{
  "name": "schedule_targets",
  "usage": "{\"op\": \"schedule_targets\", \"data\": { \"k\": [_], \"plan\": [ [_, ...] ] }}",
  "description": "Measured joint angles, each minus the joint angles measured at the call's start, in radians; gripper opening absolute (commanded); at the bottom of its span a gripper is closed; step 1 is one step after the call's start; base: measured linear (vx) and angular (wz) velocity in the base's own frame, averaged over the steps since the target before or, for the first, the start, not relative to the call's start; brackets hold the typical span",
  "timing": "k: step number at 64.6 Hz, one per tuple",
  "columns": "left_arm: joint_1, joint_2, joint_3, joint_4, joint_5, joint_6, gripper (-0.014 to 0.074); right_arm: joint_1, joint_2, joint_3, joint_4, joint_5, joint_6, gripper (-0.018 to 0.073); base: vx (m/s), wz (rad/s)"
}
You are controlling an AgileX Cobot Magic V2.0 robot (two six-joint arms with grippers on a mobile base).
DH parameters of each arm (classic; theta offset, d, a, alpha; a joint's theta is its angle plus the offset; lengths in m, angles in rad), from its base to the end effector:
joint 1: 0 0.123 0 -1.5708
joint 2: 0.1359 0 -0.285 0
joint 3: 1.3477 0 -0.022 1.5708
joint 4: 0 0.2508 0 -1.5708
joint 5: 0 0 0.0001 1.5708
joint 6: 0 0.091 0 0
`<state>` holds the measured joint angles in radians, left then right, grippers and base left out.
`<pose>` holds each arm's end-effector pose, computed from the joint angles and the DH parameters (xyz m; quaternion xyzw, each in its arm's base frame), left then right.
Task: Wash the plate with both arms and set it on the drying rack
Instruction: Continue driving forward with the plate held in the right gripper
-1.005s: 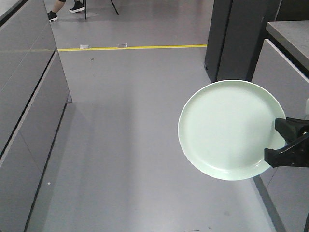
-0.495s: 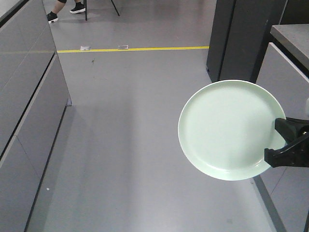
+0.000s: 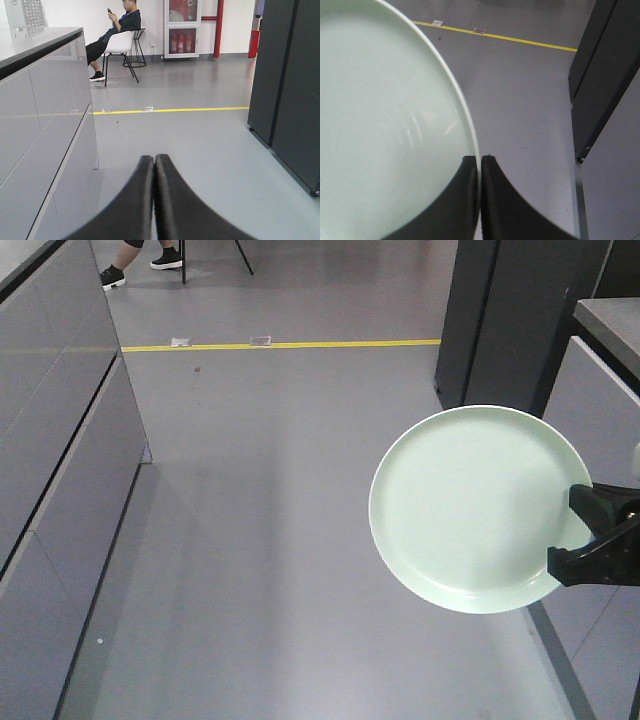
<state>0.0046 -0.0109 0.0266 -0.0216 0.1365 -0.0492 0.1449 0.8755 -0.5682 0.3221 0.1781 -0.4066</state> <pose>0.0566 0.0000 0.1924 -0.0264 0.7292 -0.0236 0.6834 0.1797 0.0314 0.2967 -0.1125 0.8227 0.0388 0.5559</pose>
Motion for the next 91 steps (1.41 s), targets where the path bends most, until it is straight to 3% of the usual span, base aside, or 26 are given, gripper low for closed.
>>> {"op": "schedule_targets", "data": {
  "k": [91],
  "plan": [
    [0.000, 0.000, 0.000, 0.000, 0.000, 0.000, -0.0006, 0.000, 0.000, 0.000, 0.000, 0.000, 0.000, -0.0010, 0.10, 0.01]
  ]
}}
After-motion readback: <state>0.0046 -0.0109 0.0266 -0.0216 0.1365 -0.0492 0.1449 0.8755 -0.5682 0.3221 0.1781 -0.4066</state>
